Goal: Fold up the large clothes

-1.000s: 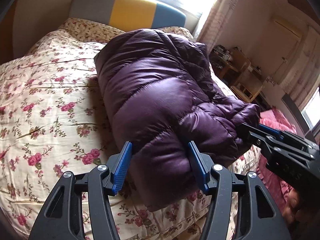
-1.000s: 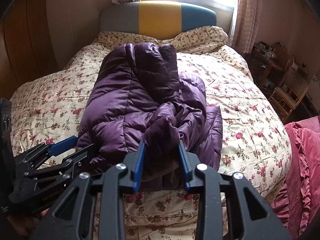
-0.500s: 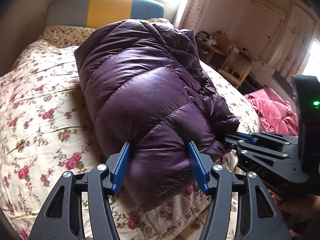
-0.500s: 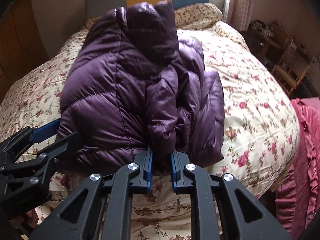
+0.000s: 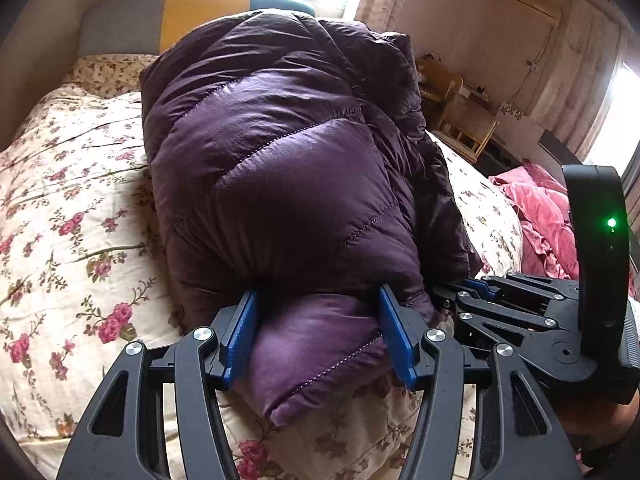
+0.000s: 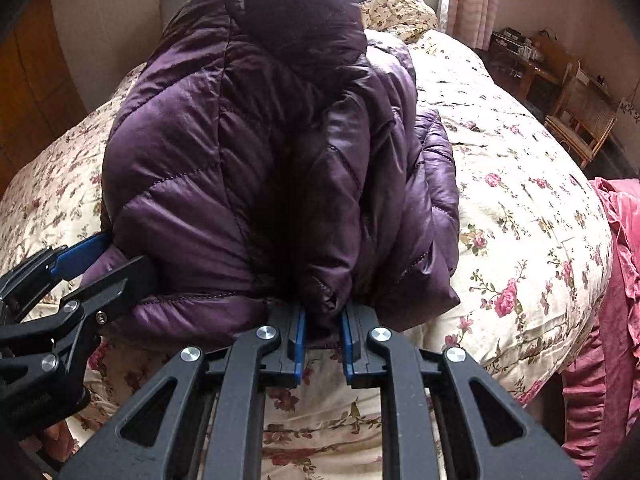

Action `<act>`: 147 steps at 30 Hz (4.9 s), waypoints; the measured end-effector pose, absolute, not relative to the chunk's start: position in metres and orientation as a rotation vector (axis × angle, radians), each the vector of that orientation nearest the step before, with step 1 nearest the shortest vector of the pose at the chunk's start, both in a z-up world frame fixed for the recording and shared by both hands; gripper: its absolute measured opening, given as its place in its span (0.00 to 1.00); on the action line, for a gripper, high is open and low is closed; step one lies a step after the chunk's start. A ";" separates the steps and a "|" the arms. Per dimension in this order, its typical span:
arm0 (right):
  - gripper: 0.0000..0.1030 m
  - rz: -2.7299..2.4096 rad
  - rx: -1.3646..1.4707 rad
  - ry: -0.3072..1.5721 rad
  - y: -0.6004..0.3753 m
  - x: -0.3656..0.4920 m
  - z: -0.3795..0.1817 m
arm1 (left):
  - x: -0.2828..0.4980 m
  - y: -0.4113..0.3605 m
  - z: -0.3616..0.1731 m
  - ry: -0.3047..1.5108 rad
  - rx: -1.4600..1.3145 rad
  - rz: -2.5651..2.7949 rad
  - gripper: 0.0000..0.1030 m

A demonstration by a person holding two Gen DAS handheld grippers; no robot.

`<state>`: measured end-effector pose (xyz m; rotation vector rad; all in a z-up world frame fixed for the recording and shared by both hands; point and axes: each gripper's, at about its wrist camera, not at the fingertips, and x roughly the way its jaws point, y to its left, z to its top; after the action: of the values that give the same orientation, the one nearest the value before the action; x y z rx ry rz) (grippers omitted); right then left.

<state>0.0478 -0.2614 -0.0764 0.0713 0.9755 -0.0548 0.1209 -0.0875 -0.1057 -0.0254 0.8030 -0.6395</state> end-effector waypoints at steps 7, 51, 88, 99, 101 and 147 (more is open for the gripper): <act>0.19 -0.071 0.022 0.931 -0.249 0.037 -0.050 | 0.114 -0.075 -0.091 0.790 -0.058 -0.627 0.55; 0.14 -0.126 -0.031 0.920 -0.241 0.084 -0.031 | 0.162 -0.062 -0.058 0.757 -0.118 -0.540 0.55; 0.18 -0.170 0.009 0.857 -0.245 0.111 -0.015 | 0.171 -0.101 -0.074 0.771 0.013 -0.600 0.55; 0.18 -0.177 -0.027 0.880 -0.243 0.125 -0.026 | 0.189 -0.078 -0.056 0.732 -0.031 -0.529 0.55; 0.18 -0.181 -0.025 0.890 -0.247 0.127 -0.031 | 0.196 -0.077 -0.057 0.739 -0.034 -0.524 0.55; 0.25 -0.194 0.090 0.890 -0.284 0.175 -0.043 | 0.247 -0.109 -0.057 0.756 0.021 -0.555 0.55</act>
<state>0.1754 -0.2839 -0.0426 0.0896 0.8901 -0.1943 0.2471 -0.1087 -0.0572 0.0211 0.7565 -0.5551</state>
